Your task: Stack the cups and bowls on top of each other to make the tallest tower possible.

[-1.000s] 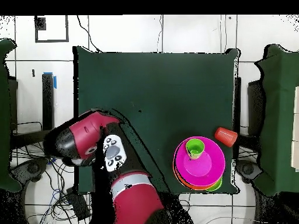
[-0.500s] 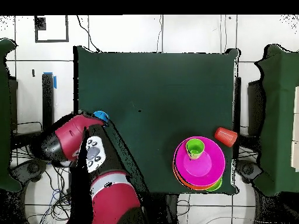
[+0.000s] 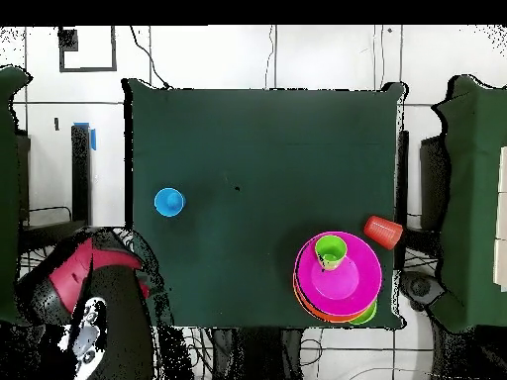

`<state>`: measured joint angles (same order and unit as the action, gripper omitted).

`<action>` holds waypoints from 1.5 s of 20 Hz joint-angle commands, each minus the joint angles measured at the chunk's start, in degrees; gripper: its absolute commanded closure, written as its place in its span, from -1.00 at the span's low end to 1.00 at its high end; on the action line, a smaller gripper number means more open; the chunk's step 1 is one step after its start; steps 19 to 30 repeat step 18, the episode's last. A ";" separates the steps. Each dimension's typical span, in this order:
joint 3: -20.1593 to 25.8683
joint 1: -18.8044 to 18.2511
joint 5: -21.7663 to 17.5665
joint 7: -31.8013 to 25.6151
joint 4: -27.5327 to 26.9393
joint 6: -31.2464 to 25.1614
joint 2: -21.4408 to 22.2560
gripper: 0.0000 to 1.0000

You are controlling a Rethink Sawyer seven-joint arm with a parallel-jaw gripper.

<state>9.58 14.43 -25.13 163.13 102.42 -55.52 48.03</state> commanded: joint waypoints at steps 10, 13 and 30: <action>-9.77 -3.08 -0.52 12.57 7.98 8.74 1.34 -1.00; -13.76 -1.01 -4.80 15.85 7.73 17.34 -1.63 -1.00; -15.41 -5.48 -9.76 4.44 9.52 26.47 -3.34 -1.00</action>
